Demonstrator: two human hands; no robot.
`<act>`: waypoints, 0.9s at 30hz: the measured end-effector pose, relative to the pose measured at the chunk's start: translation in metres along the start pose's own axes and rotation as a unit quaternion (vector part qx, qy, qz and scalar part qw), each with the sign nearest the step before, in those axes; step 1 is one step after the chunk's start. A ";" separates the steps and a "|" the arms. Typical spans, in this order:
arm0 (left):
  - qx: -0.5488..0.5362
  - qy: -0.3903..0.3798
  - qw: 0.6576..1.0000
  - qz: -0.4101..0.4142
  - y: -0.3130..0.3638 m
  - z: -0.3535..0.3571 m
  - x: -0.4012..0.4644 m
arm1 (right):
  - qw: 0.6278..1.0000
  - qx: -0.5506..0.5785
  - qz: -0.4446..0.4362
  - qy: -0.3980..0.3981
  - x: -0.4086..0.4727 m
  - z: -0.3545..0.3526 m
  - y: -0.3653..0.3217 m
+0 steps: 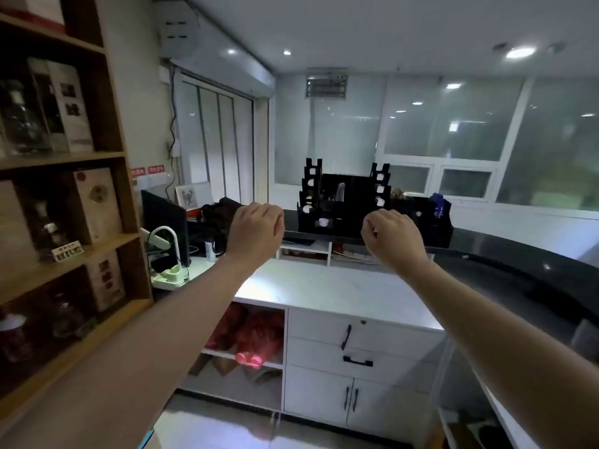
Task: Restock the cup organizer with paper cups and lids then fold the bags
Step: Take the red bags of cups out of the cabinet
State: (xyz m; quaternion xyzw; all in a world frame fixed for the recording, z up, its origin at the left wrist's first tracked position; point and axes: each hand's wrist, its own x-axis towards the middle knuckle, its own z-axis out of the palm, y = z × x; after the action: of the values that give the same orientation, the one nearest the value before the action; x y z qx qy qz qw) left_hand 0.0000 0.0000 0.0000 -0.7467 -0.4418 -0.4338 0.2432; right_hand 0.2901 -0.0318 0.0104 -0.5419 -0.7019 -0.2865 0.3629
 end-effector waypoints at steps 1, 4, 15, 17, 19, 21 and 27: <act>0.007 -0.006 1.000 -0.004 -0.004 0.009 -0.004 | 1.000 0.018 -0.002 0.001 -0.001 0.016 0.003; 0.033 -0.010 0.999 -0.040 -0.017 0.038 -0.020 | 0.997 0.061 0.002 -0.043 -0.003 0.054 0.005; 0.133 -0.101 0.978 -0.125 -0.072 0.094 -0.090 | 0.966 0.206 -0.073 -0.137 0.001 0.214 -0.026; 0.146 -0.102 0.975 -0.136 -0.089 0.097 -0.106 | 0.958 0.227 -0.083 -0.152 -0.002 0.240 -0.042; 0.154 -0.109 0.970 -0.152 -0.107 0.101 -0.120 | 0.951 0.242 -0.089 -0.169 -0.002 0.267 -0.059; 0.157 -0.125 0.965 -0.168 -0.128 0.110 -0.134 | 0.945 0.249 -0.089 -0.193 -0.006 0.297 -0.075; 0.119 -0.178 0.948 -0.235 -0.204 0.173 -0.193 | 0.932 0.238 -0.047 -0.269 -0.035 0.407 -0.113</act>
State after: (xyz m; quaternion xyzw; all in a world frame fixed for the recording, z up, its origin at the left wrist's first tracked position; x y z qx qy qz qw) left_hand -0.1482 0.1427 -0.2576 -0.6523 -0.6895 -0.2825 0.1390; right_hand 0.1052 0.2447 -0.2519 -0.4628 -0.8453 0.0287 0.2656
